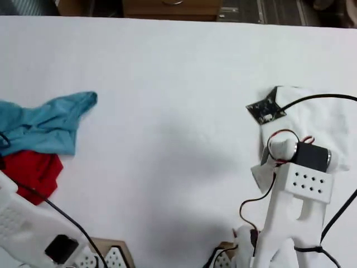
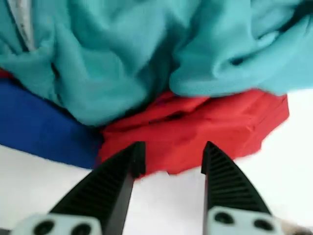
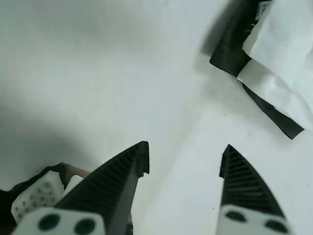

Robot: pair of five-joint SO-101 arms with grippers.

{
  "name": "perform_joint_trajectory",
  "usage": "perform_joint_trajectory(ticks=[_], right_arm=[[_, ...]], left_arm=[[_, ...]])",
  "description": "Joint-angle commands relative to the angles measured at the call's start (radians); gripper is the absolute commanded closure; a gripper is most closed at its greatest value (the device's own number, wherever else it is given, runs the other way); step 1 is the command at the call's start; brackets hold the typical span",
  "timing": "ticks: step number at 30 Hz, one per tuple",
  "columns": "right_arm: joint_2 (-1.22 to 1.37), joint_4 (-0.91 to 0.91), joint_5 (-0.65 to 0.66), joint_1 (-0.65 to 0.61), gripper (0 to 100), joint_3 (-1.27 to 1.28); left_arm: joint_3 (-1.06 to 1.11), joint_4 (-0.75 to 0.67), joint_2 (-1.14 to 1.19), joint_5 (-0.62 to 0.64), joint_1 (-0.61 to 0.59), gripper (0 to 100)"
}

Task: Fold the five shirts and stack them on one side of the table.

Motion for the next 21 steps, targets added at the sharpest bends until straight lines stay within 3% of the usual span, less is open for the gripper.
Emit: perform_joint_trajectory(ticks=[1, 4, 16, 20, 21], right_arm=[[-0.027, 0.005, 0.000, 0.010, 75.8, -0.008], [-0.027, 0.005, 0.000, 0.010, 75.8, -0.006], [-0.028, 0.036, 0.003, 0.048, 75.8, -0.009], [-0.028, 0.035, 0.008, 0.056, 75.8, -0.009], [-0.028, 0.035, 0.008, 0.053, 75.8, -0.009]], left_arm=[[-0.153, -0.124, 0.011, -0.002, 0.069, 79], [-0.154, -0.226, 0.086, -0.002, 0.144, 79], [-0.214, -0.193, 0.417, 0.120, 0.304, 79], [-0.374, -0.087, 0.417, 0.149, 0.341, 98], [-0.443, -0.044, 0.413, 0.169, 0.356, 98]])
